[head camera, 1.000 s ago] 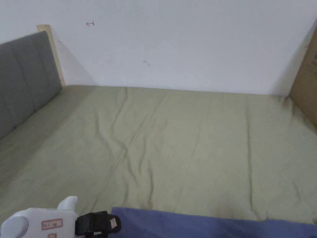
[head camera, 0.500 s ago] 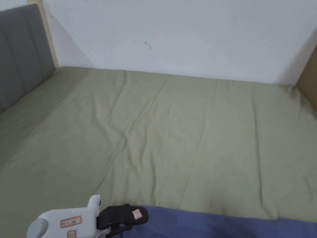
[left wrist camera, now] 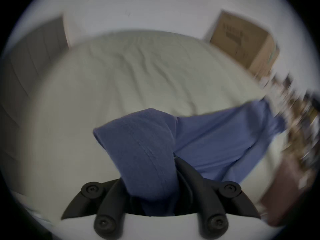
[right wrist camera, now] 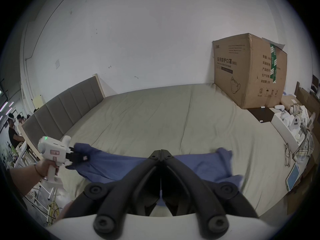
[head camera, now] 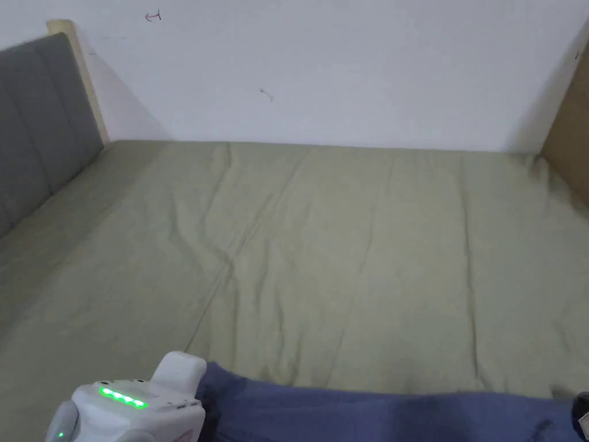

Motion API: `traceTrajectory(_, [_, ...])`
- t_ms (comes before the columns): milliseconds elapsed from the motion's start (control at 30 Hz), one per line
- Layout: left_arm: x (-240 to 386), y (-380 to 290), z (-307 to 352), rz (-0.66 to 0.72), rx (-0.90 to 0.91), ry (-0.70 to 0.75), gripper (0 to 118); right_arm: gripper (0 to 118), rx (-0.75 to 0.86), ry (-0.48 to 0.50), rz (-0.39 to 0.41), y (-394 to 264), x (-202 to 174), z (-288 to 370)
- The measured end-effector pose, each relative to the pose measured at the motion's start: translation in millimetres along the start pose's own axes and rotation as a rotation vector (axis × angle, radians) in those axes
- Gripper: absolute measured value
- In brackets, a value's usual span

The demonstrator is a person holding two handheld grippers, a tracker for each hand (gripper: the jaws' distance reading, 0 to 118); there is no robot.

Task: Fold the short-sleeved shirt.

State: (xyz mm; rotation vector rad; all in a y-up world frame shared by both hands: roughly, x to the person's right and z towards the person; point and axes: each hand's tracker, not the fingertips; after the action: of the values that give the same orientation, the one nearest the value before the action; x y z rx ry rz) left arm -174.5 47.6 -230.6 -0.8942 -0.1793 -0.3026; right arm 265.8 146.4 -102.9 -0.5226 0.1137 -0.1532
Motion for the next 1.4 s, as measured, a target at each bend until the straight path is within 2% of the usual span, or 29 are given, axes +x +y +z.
traceTrajectory(67, [3.0,-1.5,11.5,-0.093,-0.036,0.126,6,0,0.009,-0.001,0.004,-3.1,0.9,5.8])
traceTrajectory(133, [4.7,3.7,20.2,-0.066,-0.074,0.166,6,0,0.020,0.009,0.006,-5.3,4.4,12.3])
traceTrajectory(167, [5.2,10.3,22.8,0.000,-0.072,0.113,6,0,0.026,0.016,0.005,-6.3,6.6,16.0])
traceTrajectory(300, [44.9,52.2,37.2,0.358,-0.032,-0.408,7,0,0.041,0.025,-0.004,-10.1,16.8,30.1])
traceTrajectory(333, [61.1,61.9,33.1,0.411,-0.046,-0.511,7,0,0.046,0.022,-0.008,-10.4,18.3,33.9])
traceTrajectory(400, [98.5,80.2,20.4,0.423,-0.062,-0.620,7,0,0.060,0.016,-0.018,-9.8,25.6,41.3])
traceTrajectory(433, [115.1,88.3,14.2,0.414,-0.061,-0.641,17,0,0.067,0.012,-0.020,-9.6,29.0,44.3])
traceTrajectory(467, [131.8,96.3,6.8,0.380,-0.063,-0.662,37,0,0.074,0.003,-0.021,-9.8,33.4,47.7])
traceTrajectory(500, [144.2,102.5,-1.0,0.360,-0.074,-0.704,70,0,0.079,-0.007,-0.021,-9.7,37.2,50.3])
traceTrajectory(533, [153.4,107.0,-8.2,0.341,-0.101,-0.730,111,0,0.081,-0.017,-0.022,-9.8,40.5,52.5])
traceTrajectory(567, [165.7,109.2,-15.8,0.350,-0.127,-0.736,118,0,0.083,-0.026,-0.028,-10.1,44.7,55.0])
traceTrajectory(633, [165.3,112.3,-12.8,0.356,-0.094,-0.703,110,0,0.084,-0.032,-0.048,-11.1,52.2,58.2])
traceTrajectory(767, [146.6,107.5,5.5,0.320,-0.041,-0.597,111,0,0.083,-0.044,-0.076,-15.4,63.6,58.7])
traceTrajectory(800, [141.4,103.6,11.8,0.305,-0.032,-0.555,108,0,0.080,-0.044,-0.083,-16.5,65.6,57.3])
traceTrajectory(833, [135.9,99.8,15.0,0.285,-0.026,-0.540,88,0,0.077,-0.044,-0.090,-17.4,67.0,55.4])
traceTrajectory(867, [133.5,95.7,19.1,0.271,-0.014,-0.539,54,0,0.074,-0.043,-0.096,-18.1,68.0,53.7])
traceTrajectory(900, [134.8,92.3,22.6,0.254,0.017,-0.523,14,0,0.070,-0.041,-0.103,-18.8,68.9,51.8])
traceTrajectory(933, [139.5,90.4,22.3,0.226,0.024,-0.496,1,0,0.067,-0.038,-0.110,-19.6,69.6,50.1])
traceTrajectory(1033, [162.1,86.1,7.4,0.140,0.002,-0.456,1,0,0.057,-0.030,-0.123,-21.6,71.2,45.9])
traceTrajectory(1300, [243.9,80.5,-71.6,0.078,-0.176,-0.545,1,0,0.035,-0.045,-0.108,-24.4,79.5,42.9])
traceTrajectory(1400, [264.8,86.4,-72.1,0.077,-0.168,-0.529,0,0,0.014,-0.061,-0.116,-26.6,83.4,38.1])
